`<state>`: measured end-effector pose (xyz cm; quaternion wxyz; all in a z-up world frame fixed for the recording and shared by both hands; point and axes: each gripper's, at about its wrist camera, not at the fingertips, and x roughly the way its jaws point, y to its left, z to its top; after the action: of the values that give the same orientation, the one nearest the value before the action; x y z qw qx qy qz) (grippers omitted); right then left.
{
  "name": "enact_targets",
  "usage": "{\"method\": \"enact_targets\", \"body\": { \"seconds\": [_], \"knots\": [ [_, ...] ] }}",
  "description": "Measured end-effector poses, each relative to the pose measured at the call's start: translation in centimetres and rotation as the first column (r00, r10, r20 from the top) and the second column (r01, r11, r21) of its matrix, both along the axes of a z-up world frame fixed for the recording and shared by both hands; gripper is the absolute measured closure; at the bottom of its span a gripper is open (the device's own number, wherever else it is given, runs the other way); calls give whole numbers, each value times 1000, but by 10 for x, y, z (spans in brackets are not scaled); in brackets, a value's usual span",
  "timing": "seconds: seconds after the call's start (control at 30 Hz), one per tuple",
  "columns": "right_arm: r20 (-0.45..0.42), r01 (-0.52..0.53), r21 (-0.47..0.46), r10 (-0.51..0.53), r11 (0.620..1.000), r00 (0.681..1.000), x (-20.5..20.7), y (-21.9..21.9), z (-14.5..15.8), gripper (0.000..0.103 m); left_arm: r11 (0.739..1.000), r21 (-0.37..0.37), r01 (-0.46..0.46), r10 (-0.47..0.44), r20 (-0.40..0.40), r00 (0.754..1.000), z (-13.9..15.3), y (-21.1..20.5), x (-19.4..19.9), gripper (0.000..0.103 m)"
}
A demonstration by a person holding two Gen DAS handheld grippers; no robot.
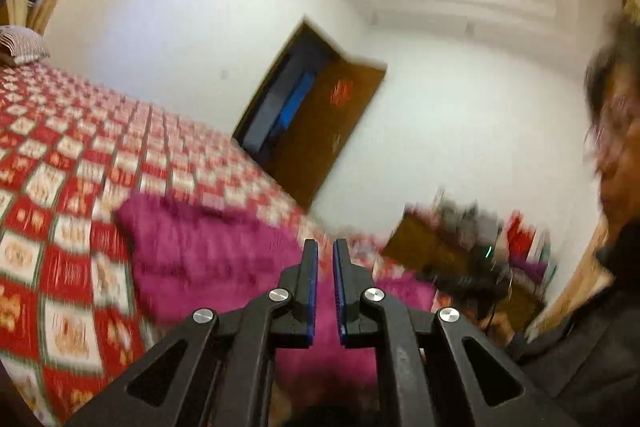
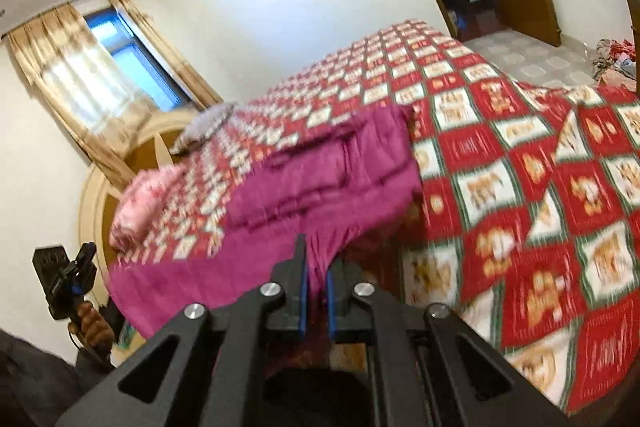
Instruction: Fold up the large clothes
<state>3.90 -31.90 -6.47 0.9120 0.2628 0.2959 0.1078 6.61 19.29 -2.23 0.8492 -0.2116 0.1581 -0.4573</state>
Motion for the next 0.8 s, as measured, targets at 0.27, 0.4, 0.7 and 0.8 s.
{"method": "enact_targets", "body": {
  "seconds": [0.27, 0.4, 0.7, 0.8],
  "knots": [
    [-32, -68, -55, 66, 996, 997, 41, 19, -3, 93, 895, 402, -194, 324, -286, 902, -58, -5, 68, 96],
    [-63, -66, -25, 64, 997, 996, 37, 13, -17, 93, 845, 530, -74, 346, -436, 831, -114, -17, 71, 94],
    [-110, -27, 48, 32, 998, 993, 24, -2, -44, 93, 847, 483, 221, 240, -720, 652, -194, -45, 29, 81],
    [-106, -30, 57, 36, 998, 994, 23, -4, -47, 93, 838, 496, 226, 254, -722, 644, -195, -45, 19, 46]
  ]
}}
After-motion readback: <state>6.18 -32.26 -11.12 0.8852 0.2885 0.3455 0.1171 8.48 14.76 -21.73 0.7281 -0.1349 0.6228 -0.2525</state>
